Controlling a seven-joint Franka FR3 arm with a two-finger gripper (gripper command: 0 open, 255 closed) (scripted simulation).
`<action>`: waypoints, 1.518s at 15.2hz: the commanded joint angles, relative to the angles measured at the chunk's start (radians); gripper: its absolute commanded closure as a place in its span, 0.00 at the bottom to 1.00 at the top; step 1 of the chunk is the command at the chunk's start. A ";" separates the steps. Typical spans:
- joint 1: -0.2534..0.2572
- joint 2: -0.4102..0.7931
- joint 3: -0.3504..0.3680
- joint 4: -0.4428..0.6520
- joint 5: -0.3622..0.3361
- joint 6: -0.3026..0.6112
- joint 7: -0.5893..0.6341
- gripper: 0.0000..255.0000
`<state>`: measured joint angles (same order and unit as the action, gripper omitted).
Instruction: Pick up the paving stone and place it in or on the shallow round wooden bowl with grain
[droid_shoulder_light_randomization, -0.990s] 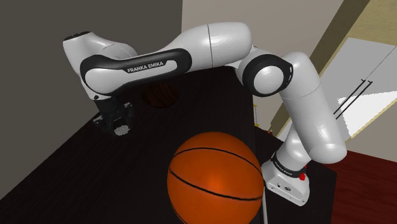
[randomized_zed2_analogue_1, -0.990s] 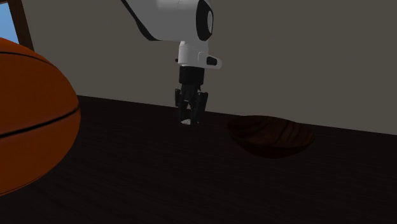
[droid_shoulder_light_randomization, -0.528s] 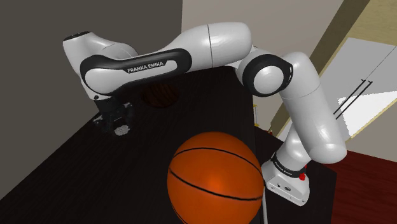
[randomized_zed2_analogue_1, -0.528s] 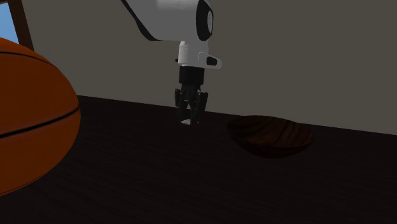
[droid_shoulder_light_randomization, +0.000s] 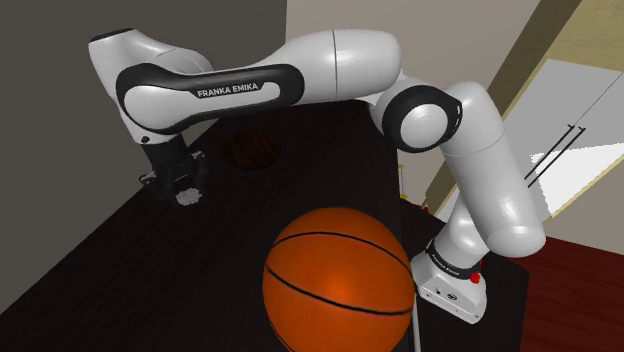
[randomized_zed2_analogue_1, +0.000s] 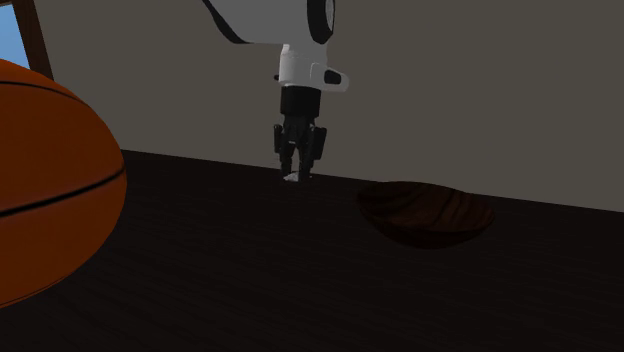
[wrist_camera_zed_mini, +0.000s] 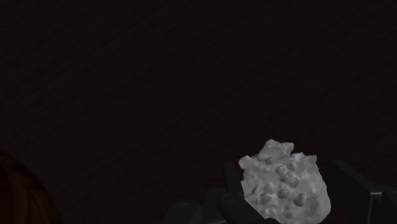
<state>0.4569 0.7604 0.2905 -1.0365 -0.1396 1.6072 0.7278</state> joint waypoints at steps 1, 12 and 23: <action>0.000 -0.004 0.000 0.021 0.001 -0.024 -0.002 1.00; 0.033 0.044 -0.003 0.255 -0.005 -0.209 -0.007 1.00; -0.124 -0.154 -0.009 -0.016 0.021 -0.139 -0.126 1.00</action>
<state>0.3573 0.6264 0.2849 -1.0225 -0.1210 1.4586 0.6263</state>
